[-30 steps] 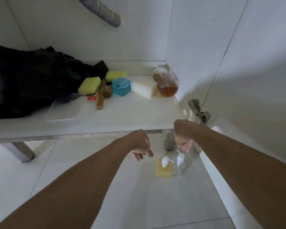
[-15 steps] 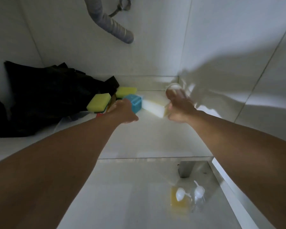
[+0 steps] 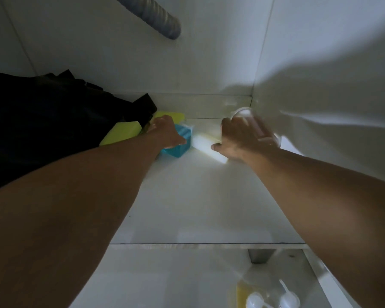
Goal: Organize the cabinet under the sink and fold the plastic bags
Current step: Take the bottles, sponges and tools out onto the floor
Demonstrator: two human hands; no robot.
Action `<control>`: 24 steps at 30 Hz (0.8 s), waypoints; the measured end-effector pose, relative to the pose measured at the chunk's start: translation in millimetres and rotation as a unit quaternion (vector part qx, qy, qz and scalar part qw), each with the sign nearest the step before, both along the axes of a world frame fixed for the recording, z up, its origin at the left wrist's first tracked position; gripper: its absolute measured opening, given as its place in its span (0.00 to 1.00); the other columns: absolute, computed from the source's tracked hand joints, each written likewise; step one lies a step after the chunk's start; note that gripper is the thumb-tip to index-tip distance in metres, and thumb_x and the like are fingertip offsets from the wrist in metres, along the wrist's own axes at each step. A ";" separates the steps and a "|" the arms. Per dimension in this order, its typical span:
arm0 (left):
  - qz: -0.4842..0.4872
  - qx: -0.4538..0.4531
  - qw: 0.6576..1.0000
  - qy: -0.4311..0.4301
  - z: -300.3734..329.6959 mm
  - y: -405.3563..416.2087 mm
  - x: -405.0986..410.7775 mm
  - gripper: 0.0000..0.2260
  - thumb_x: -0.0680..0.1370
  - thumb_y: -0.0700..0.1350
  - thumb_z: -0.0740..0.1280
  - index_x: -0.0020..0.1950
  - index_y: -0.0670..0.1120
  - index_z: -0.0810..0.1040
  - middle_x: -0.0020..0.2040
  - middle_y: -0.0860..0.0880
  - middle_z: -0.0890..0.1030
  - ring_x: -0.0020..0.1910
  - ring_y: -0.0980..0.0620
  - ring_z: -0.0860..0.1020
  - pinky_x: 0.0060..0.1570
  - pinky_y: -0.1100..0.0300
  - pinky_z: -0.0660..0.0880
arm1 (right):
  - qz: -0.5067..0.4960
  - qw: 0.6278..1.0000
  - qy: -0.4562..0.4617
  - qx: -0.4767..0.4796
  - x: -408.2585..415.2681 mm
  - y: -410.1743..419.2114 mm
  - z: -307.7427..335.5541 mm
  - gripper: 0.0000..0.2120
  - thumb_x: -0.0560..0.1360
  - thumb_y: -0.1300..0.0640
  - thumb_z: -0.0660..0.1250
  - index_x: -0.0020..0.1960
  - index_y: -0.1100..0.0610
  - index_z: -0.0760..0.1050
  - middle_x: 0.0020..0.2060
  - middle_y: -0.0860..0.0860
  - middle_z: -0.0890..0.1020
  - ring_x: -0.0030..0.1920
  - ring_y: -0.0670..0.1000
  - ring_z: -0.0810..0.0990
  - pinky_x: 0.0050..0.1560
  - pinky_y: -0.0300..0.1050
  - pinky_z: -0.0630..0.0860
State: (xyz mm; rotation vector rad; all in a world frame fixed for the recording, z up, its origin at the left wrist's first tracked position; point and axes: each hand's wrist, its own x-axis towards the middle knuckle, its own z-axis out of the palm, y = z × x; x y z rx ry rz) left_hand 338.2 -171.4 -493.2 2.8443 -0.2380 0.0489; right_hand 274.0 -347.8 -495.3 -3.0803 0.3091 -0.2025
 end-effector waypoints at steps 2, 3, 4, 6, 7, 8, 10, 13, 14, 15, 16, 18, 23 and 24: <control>0.000 0.000 1.000 -0.002 -4.7 -0.9 -0.5 0.40 0.71 0.59 0.73 0.73 0.38 0.62 0.69 0.39 0.67 0.67 0.42 0.69 0.57 0.54 0.70 | 0.000 1.000 0.004 0.003 -1.4 1.4 0.1 0.36 0.71 0.37 0.68 0.68 0.58 0.64 0.61 0.58 0.75 0.67 0.61 0.67 0.62 0.56 0.70; 0.002 0.003 1.000 -0.005 -6.3 -0.5 -1.2 0.40 0.71 0.59 0.72 0.73 0.38 0.61 0.70 0.39 0.67 0.67 0.42 0.68 0.58 0.55 0.70 | -0.001 1.000 0.004 0.001 -3.6 2.0 1.8 0.36 0.71 0.38 0.69 0.68 0.59 0.63 0.61 0.58 0.75 0.67 0.61 0.67 0.61 0.55 0.70; 0.006 0.003 1.000 -0.007 -7.1 -0.1 -2.2 0.40 0.71 0.59 0.72 0.73 0.39 0.61 0.70 0.40 0.66 0.67 0.42 0.68 0.58 0.55 0.70 | -0.001 1.000 0.004 -0.006 -6.5 2.4 4.8 0.35 0.70 0.39 0.70 0.68 0.59 0.63 0.59 0.57 0.75 0.66 0.61 0.67 0.59 0.53 0.70; 0.011 -0.001 1.000 -0.002 -7.1 1.1 -5.6 0.40 0.71 0.57 0.73 0.73 0.39 0.61 0.70 0.40 0.66 0.67 0.43 0.68 0.56 0.55 0.71 | -0.010 1.000 0.011 0.004 -17.7 5.5 16.9 0.34 0.67 0.41 0.71 0.66 0.58 0.66 0.56 0.54 0.74 0.66 0.60 0.67 0.50 0.50 0.68; 0.015 -0.007 1.000 0.004 -6.3 1.7 -9.3 0.40 0.70 0.55 0.74 0.73 0.39 0.61 0.70 0.40 0.66 0.66 0.43 0.69 0.54 0.55 0.71 | -0.023 0.999 0.025 0.011 -23.8 7.3 23.0 0.34 0.66 0.41 0.71 0.65 0.57 0.66 0.55 0.54 0.73 0.66 0.59 0.67 0.48 0.49 0.65; 0.021 -0.015 1.000 0.011 -5.7 2.4 -13.6 0.40 0.70 0.54 0.75 0.73 0.39 0.60 0.69 0.40 0.66 0.64 0.43 0.71 0.51 0.55 0.72 | -0.033 0.999 0.042 0.011 -28.9 10.5 27.7 0.34 0.66 0.40 0.71 0.65 0.56 0.67 0.57 0.54 0.72 0.66 0.59 0.66 0.48 0.49 0.63; 0.032 -0.024 0.999 0.021 -5.4 4.6 -22.4 0.41 0.68 0.52 0.76 0.73 0.39 0.61 0.68 0.40 0.67 0.62 0.43 0.73 0.49 0.56 0.75 | -0.025 0.997 0.074 -0.004 -37.7 19.8 32.9 0.31 0.68 0.41 0.71 0.64 0.55 0.68 0.60 0.54 0.72 0.67 0.57 0.66 0.49 0.48 0.61; 0.040 -0.039 0.998 0.034 -3.9 10.5 -35.7 0.43 0.67 0.52 0.77 0.73 0.39 0.59 0.68 0.39 0.66 0.63 0.43 0.72 0.55 0.52 0.77 | 0.002 0.995 0.097 0.040 -46.2 28.0 33.1 0.24 0.68 0.45 0.74 0.58 0.55 0.73 0.54 0.51 0.77 0.60 0.55 0.73 0.45 0.43 0.65; 0.041 -0.044 0.997 0.039 -3.6 12.8 -40.7 0.44 0.67 0.52 0.77 0.74 0.39 0.57 0.69 0.39 0.65 0.64 0.42 0.71 0.57 0.51 0.76 | 0.002 0.994 0.096 0.050 -51.0 29.2 34.0 0.23 0.68 0.46 0.74 0.57 0.56 0.74 0.50 0.50 0.76 0.56 0.55 0.73 0.40 0.42 0.65; 0.041 -0.047 0.997 0.044 -2.9 15.3 -46.9 0.45 0.67 0.52 0.77 0.75 0.38 0.56 0.70 0.39 0.64 0.66 0.42 0.69 0.59 0.52 0.74 | -0.004 0.994 0.093 0.050 -58.4 29.3 34.7 0.21 0.68 0.46 0.75 0.54 0.56 0.74 0.49 0.50 0.74 0.53 0.53 0.71 0.34 0.41 0.61; 0.040 -0.052 0.997 0.045 -3.1 17.8 -54.1 0.46 0.68 0.53 0.76 0.76 0.38 0.54 0.71 0.39 0.63 0.68 0.42 0.68 0.60 0.53 0.73 | -0.012 0.995 0.084 0.054 -65.7 29.0 34.7 0.19 0.67 0.46 0.75 0.50 0.56 0.74 0.49 0.50 0.72 0.52 0.52 0.68 0.31 0.40 0.57; 0.035 -0.066 0.996 0.044 -3.6 23.5 -68.9 0.46 0.67 0.53 0.77 0.75 0.39 0.56 0.71 0.40 0.64 0.69 0.42 0.67 0.60 0.53 0.71 | -0.021 0.996 0.050 0.071 -81.6 28.6 31.5 0.20 0.63 0.44 0.76 0.41 0.56 0.71 0.51 0.50 0.71 0.54 0.51 0.68 0.30 0.40 0.54; 0.023 -0.082 0.996 0.017 0.4 41.4 -111.8 0.45 0.61 0.57 0.77 0.74 0.47 0.64 0.69 0.46 0.67 0.65 0.44 0.70 0.56 0.54 0.74 | -0.020 0.991 -0.045 0.128 -119.7 30.7 26.8 0.39 0.53 0.43 0.77 0.58 0.56 0.68 0.61 0.48 0.65 0.57 0.52 0.66 0.38 0.42 0.64; 0.018 -0.073 0.997 0.014 2.5 45.0 -122.0 0.45 0.62 0.57 0.77 0.75 0.48 0.64 0.69 0.46 0.66 0.66 0.45 0.68 0.56 0.55 0.73 | -0.016 0.988 -0.064 0.142 -127.7 30.4 27.4 0.44 0.50 0.42 0.76 0.63 0.54 0.67 0.61 0.47 0.65 0.58 0.53 0.67 0.41 0.42 0.66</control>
